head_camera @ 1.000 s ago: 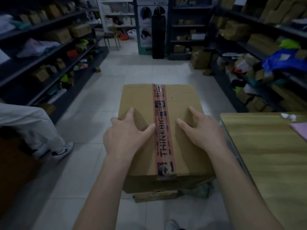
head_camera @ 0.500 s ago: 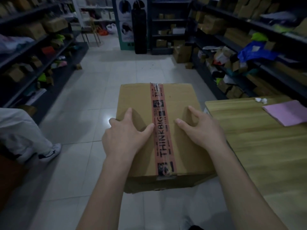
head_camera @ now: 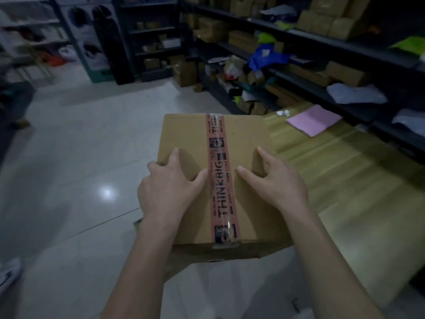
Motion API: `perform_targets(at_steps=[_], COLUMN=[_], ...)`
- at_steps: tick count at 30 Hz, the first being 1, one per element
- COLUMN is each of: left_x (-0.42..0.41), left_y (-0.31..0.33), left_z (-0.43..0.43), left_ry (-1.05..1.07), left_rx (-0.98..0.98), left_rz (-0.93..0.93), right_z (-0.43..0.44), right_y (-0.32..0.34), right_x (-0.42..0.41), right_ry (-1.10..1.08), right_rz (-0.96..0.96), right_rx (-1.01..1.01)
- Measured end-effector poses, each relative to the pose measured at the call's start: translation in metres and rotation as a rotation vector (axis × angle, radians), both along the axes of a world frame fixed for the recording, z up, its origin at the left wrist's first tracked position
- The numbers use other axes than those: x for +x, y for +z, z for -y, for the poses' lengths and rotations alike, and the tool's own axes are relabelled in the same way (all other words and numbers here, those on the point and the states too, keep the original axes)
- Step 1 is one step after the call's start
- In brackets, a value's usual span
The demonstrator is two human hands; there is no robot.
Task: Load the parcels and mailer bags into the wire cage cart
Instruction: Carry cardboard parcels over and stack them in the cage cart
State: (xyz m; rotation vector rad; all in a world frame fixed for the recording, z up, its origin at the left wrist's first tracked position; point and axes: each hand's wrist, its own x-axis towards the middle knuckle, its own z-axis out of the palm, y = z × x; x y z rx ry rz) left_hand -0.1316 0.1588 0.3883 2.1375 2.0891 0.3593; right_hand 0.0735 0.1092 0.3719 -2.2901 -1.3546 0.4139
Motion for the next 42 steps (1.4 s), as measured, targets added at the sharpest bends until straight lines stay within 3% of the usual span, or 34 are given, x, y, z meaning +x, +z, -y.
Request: perform_targets(at_steps=[11, 25, 42], left_x=[0.173, 0.444, 0.648], left_y=[0.002, -0.002, -0.002], left_z=[0.067, 0.222, 0.373], left_ry=[-0.311, -0.687, -1.137], left_rx=[0.005, -0.009, -0.045], left_rz=[0.015, 0.021, 0.001], right_z=[0.122, 0.339, 0.525], right_y=[0.002, -0.003, -0.007], right_x=[0.155, 0.365, 0.482], right_ry=[-0.298, -0.686, -1.150], right_rz=[0.010, -0.022, -0.083], right_rx=[0.017, -0.024, 0.031])
